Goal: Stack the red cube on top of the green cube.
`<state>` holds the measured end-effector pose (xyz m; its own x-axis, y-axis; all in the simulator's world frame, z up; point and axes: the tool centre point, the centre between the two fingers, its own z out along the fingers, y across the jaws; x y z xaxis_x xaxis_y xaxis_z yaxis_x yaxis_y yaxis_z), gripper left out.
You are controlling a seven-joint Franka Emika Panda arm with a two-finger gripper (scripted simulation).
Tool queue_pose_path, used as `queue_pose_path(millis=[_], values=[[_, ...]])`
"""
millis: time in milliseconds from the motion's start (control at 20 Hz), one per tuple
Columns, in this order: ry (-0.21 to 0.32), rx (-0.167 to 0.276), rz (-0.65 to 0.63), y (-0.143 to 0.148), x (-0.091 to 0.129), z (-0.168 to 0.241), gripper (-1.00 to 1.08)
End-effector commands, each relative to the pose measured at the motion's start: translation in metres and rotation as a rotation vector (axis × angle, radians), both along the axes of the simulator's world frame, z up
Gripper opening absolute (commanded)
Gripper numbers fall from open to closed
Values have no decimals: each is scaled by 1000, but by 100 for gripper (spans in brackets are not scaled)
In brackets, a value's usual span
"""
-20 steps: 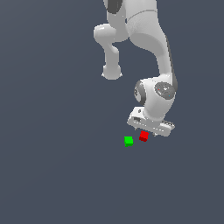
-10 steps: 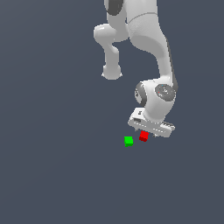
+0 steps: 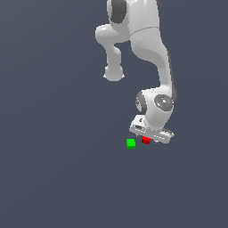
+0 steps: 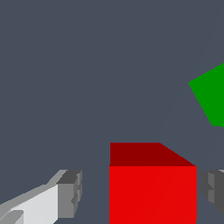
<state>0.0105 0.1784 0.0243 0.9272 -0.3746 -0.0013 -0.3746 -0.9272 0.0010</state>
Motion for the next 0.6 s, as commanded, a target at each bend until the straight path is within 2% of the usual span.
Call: queue_pose_path(millis=[0,100,150,550], values=[[-2,0,0,0,1,-4,100],[-2,0,0,0,2,-4,100],[-2,0,0,0,2,-4,-100],[-2,0,0,0,2,-4,-100]])
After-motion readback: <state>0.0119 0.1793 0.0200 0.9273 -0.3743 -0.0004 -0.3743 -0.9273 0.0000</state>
